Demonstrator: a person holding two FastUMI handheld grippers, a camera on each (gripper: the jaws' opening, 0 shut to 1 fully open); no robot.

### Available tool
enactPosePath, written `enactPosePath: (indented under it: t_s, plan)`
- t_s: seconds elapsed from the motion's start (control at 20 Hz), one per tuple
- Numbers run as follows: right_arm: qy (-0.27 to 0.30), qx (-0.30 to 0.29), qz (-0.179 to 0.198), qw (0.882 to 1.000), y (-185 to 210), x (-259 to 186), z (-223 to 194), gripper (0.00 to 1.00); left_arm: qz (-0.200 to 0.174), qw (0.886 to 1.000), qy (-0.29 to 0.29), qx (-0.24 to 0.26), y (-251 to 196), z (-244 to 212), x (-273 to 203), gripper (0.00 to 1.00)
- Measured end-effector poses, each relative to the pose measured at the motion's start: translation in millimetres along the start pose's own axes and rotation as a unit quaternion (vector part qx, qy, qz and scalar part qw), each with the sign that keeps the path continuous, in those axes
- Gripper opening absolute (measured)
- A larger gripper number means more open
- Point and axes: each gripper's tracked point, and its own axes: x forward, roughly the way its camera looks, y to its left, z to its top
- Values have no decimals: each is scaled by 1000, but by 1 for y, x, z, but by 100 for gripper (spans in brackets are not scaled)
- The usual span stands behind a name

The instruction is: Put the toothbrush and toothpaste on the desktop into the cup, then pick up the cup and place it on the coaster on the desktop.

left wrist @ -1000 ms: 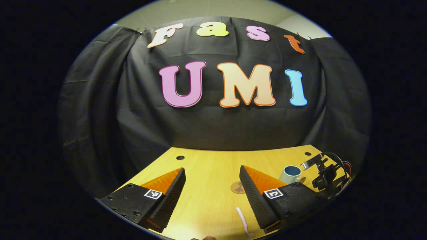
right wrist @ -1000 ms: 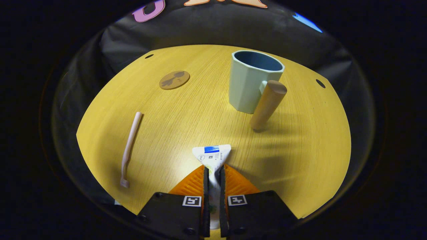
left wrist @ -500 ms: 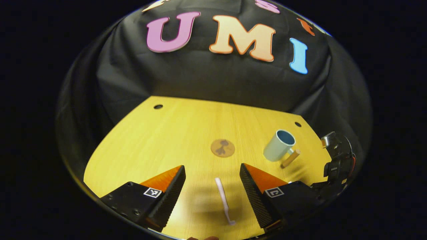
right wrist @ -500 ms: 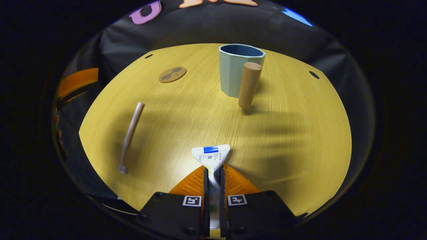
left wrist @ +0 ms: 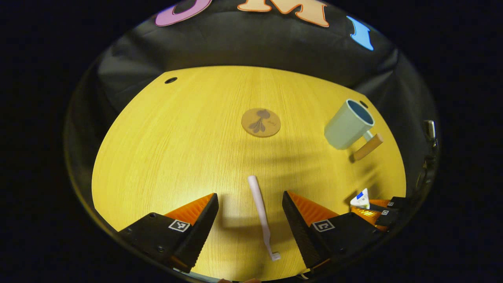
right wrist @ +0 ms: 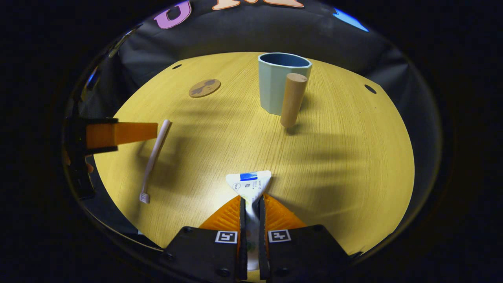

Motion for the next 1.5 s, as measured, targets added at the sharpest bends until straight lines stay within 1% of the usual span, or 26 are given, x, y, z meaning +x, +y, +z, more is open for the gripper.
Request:
enactPosePath:
  t_s: [0.1, 0.3, 0.35, 0.4, 0.5, 0.55, 0.6, 0.65, 0.75, 0.8, 0.85, 0.9, 0.95, 1.0, 1.1, 1.15, 1.2, 1.3, 1.35, 1.4, 1.45, 1.5]
  plan:
    - [0, -1, 1, 1000, 0, 1, 0, 14, 3, 1000, 24, 9, -2, -8, 9, 97]
    - [-1, -3, 3, 1000, 0, 0, 0, 14, 19, 997, 72, 25, 3, -19, 17, 95]
    - [-1, -4, 3, 1000, 0, 0, 0, 14, 17, 997, 69, 32, 3, -16, 20, 92]
    - [-1, -5, 4, 1000, 1, 0, 0, 14, 15, 995, 85, 42, 0, -19, 19, 93]
    - [-1, -6, 5, 1000, 1, 0, 0, 14, 9, 994, 95, 57, -4, -17, 21, 88]
    - [-1, -7, 7, 1000, 1, 0, 0, 14, 6, 992, 104, 65, -6, -19, 19, 81]
    - [0, -8, 8, 1000, 1, 0, 0, 14, 4, 992, 107, 68, -7, -18, 20, 78]
    - [1, -8, 9, 1000, 1, 0, -1, 14, 4, 991, 116, 69, -9, -19, 19, 68]
    - [2, -11, 11, 1000, 1, 0, -1, 14, -1, 990, 120, 73, -11, -19, 20, 58]
    - [2, -13, 11, 1000, 1, 0, 0, 14, -2, 991, 118, 71, -12, -18, 21, 49]
    - [2, -16, 11, 1000, 1, 0, -1, 14, -3, 991, 118, 70, -14, -19, 21, 30]
    - [3, -19, 11, 1000, 1, 0, 0, 14, -5, 991, 116, 69, -14, -19, 21, 23]
    - [3, -21, 10, 1000, 1, 0, -1, 14, -6, 991, 115, 66, -16, -17, 21, 10]
    - [3, -23, 11, 1000, 1, 0, 0, 14, -9, 991, 116, 68, -16, -19, 21, 6]
    - [3, -25, 13, 1000, 1, 0, -1, 14, -13, 991, 112, 67, -17, -18, 21, 1]
    - [2, -25, 13, 1000, 1, 0, -1, 14, -16, 992, 105, 64, -16, -17, 21, 2]
    - [1, -22, 14, 1000, 1, 0, 0, 14, -19, 993, 99, 58, -16, -17, 21, 0]
    - [-6, -2, 25, 1000, 3, -1, 1, 14, -25, 996, 76, 43, -15, -16, 20, 0]
    - [-7, 11, 32, 999, 3, 0, 1, 12, -26, 997, 69, 29, -13, -18, 18, 0]
    - [-7, 24, 35, 999, 2, -1, 1, 14, -30, 997, 67, 14, -13, -20, 15, 0]
    - [-9, 34, 38, 999, 3, -1, 2, 14, -38, 998, 53, 2, -12, -20, 13, 0]
    - [-13, 40, 40, 998, 3, -2, 5, 14, -41, 998, 38, 0, -9, -19, 8, 0]
